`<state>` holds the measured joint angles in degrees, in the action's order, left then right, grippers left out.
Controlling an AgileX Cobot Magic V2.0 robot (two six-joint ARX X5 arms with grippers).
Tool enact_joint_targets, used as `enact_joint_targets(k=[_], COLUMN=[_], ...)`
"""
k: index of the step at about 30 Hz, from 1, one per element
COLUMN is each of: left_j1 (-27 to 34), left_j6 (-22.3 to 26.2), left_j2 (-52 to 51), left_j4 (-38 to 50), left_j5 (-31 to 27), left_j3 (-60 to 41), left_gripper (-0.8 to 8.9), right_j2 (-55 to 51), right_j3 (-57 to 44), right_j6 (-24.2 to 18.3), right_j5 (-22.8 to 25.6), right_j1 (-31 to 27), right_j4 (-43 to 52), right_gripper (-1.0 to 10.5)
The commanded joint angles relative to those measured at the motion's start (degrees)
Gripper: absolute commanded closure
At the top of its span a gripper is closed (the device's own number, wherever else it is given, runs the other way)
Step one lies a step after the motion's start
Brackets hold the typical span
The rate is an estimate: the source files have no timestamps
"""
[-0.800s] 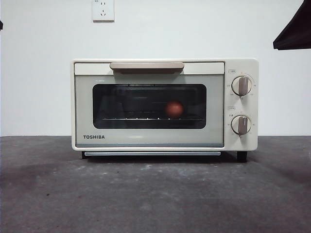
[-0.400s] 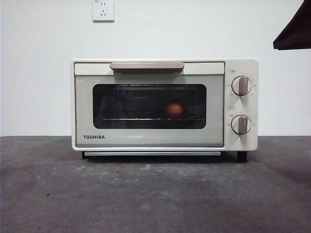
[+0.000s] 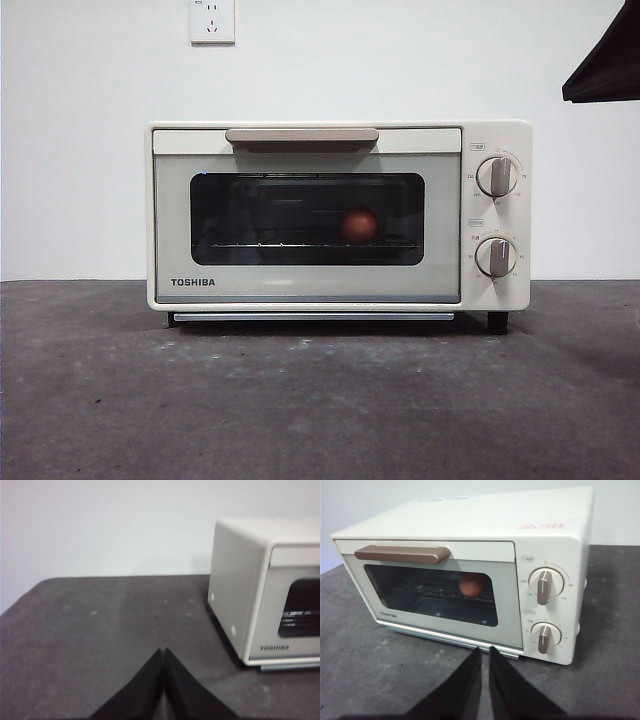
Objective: Eggoven
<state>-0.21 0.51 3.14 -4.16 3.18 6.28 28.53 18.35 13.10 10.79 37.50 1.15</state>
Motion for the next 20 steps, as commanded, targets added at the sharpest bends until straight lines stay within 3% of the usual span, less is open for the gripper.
enact_joint_targets(k=[1, 11, 20], left_j1=[0.3, 0.3, 0.2], left_j6=[-0.5, -3.7, -4.5], left_j2=[-1.6, -3.0, -3.0], left_j4=[0.3, -6.6, -6.4], left_j5=[-0.1, -0.1, -0.1], left_j3=[-1.9, -6.1, -6.0], left_gripper=[8.06, 8.06, 8.06], right_j2=[0.2, 0.2, 0.2], right_j3=[0.3, 0.3, 0.3], right_j6=[-0.3, -0.3, -0.3], right_j5=[0.2, 0.2, 0.2], right_j1=[0.5, 0.5, 0.5], right_j4=[0.6, 0.6, 0.6], right_gripper=[9.4, 9.4, 9.4])
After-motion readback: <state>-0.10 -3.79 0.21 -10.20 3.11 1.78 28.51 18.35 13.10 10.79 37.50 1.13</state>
